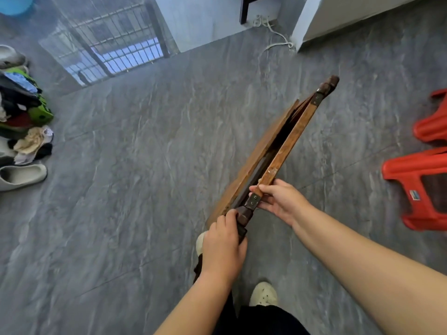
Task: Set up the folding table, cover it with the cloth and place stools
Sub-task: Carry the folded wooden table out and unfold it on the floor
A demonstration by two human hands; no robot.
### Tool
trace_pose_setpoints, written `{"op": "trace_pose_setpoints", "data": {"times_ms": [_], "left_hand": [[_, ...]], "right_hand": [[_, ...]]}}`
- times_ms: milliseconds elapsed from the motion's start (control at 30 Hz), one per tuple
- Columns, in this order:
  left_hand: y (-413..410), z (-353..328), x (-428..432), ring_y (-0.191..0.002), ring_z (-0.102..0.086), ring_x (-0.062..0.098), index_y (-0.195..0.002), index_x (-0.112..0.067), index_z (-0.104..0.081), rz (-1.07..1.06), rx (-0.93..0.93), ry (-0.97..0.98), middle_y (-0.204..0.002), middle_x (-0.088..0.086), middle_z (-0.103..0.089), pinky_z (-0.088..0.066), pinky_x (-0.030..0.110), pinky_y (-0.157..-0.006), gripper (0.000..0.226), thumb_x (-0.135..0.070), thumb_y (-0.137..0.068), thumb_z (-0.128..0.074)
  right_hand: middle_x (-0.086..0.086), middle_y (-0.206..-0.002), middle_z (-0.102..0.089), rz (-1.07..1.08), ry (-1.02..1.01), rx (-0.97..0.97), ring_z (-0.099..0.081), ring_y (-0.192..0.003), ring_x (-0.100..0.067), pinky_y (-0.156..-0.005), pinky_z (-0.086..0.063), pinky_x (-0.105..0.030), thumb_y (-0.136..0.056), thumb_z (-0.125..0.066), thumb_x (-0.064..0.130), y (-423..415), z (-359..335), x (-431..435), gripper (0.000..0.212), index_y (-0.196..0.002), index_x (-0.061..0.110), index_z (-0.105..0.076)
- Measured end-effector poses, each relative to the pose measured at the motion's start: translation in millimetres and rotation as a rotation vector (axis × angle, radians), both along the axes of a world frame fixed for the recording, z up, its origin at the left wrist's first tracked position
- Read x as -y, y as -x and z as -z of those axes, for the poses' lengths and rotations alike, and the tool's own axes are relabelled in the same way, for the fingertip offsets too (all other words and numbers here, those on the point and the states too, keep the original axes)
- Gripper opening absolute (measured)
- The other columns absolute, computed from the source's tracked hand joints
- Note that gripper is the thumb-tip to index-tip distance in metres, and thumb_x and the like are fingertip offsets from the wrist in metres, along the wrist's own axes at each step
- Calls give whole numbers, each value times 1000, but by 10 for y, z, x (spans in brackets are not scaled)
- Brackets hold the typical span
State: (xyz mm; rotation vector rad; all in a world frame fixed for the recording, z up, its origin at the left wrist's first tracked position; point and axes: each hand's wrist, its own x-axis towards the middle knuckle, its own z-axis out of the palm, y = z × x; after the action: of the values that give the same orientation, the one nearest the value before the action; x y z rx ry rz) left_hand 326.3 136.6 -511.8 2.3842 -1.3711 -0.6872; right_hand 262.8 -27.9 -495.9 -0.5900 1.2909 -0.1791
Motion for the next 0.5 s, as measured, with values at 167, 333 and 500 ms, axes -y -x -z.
{"op": "trace_pose_setpoints", "data": {"times_ms": [167, 333, 500], "left_hand": [[560, -66, -334, -86, -58, 25, -122, -14, -47, -88, -76, -54, -98, 3, -59, -51, 40, -68, 50, -32, -79, -64], [1115, -33, -482, -92, -59, 24, -126, -14, -41, -170, -165, -94, -108, 3, -58, -48, 36, -73, 55, -32, -79, -65], [1401, 68, -575, -102, -57, 18, -142, -23, -23, -203, -237, -150, -119, 0, -53, -46, 31, -85, 75, -36, -81, -64]], "right_hand": [[-8, -84, -63, -116, 31, -4, -61, -77, -17, -69, -53, -33, -95, -42, -1, 385, -17, -341, 18, -87, 12, -51], [-7, -87, -62, -194, 90, -81, -60, -75, -14, -68, -52, -33, -96, -42, 5, 728, 80, -561, 11, -92, 13, -49], [-9, -93, -66, -278, 123, -129, -63, -88, -19, -82, -53, -45, -95, -46, 9, 944, 243, -689, 12, -105, 11, -51]]}}
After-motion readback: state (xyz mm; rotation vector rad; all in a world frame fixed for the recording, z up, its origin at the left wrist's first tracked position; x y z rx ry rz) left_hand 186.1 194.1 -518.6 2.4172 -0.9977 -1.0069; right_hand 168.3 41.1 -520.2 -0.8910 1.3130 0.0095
